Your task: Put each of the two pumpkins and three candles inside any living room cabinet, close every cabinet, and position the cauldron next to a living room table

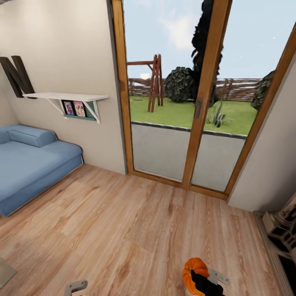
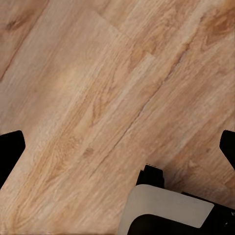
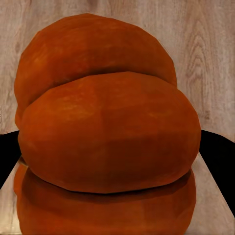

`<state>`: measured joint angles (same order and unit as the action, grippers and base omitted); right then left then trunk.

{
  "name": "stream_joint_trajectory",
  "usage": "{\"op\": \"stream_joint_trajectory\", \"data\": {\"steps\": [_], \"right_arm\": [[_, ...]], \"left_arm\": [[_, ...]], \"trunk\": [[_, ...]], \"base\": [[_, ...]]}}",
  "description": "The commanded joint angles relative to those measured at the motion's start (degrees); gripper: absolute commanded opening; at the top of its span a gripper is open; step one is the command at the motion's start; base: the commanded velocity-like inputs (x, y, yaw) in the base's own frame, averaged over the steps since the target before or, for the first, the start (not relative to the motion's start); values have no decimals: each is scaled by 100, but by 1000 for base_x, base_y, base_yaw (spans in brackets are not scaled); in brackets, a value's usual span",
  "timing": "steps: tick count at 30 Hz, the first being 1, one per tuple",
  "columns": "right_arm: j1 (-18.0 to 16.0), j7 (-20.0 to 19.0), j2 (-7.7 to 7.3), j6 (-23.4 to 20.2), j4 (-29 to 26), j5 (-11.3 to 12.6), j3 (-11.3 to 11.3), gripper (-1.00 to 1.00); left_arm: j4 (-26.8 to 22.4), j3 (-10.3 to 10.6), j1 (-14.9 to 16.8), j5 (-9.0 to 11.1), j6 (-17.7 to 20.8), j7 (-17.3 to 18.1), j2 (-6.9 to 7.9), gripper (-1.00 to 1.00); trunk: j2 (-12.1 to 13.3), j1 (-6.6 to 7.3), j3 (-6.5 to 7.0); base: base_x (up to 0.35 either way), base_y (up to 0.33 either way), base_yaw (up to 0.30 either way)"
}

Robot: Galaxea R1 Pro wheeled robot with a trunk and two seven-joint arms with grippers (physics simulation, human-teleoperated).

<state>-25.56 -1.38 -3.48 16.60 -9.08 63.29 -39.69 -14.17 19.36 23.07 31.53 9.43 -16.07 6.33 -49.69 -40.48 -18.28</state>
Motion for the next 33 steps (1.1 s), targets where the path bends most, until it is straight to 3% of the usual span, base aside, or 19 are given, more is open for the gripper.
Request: {"op": "stream_joint_trajectory", "data": {"steps": [1, 13, 33], "right_arm": [[-2, -3, -4, 18, -5, 60, -39, -100], [-2, -3, -4, 18, -6, 60, -39, -100], [-2, -3, -3, 18, -1, 60, -39, -100]], "left_arm": [[-16, 49, 0, 39, 33, -40, 3, 100], [-16, 50, 1, 29, 24, -40, 0, 100], [-16, 50, 1, 23, 24, -37, 0, 100]], "trunk": [[-5, 0, -2], [-5, 0, 56], [-5, 0, 154]], "base": [[-114, -110, 241], [-110, -120, 242], [-5, -5, 242]]}}
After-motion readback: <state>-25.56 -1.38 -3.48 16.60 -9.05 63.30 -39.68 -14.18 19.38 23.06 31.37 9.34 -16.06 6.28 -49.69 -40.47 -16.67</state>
